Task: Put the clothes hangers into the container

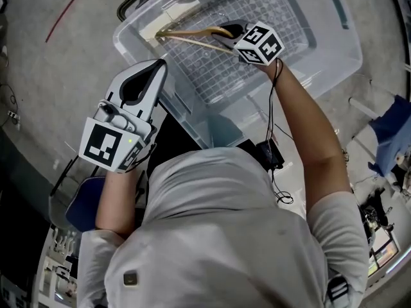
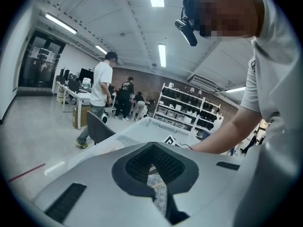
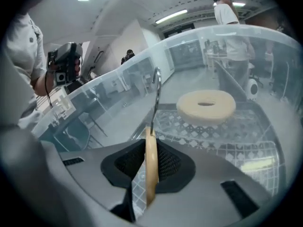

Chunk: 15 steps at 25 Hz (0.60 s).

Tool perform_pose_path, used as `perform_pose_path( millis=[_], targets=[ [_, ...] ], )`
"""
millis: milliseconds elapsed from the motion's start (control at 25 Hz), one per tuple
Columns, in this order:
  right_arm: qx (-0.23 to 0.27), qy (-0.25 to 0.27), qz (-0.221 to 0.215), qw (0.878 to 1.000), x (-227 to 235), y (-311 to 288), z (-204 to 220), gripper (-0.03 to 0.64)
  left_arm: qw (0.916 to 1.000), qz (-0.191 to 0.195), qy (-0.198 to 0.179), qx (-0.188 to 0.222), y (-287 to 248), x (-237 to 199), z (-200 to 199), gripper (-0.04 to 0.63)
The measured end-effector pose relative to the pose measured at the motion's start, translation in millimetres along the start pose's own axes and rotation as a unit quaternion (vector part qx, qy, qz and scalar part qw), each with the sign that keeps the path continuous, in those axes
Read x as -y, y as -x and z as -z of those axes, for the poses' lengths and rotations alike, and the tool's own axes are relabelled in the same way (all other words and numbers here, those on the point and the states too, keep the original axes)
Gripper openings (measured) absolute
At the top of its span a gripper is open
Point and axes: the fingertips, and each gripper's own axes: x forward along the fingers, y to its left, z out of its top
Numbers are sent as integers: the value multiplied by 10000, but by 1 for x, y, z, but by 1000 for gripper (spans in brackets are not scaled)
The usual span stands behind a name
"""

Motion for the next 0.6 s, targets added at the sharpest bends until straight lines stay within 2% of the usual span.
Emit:
perform_pose_path(
  millis=[240,600],
  targets=[
    [34,-1100,104,9939,35,-10,28,101,9999,74,61,-62,-5,-4,3,17],
    [-156,-1591,465,9860,75,-36,55,192,9996,215,75,-176,-16,-4,11,17]
  ],
)
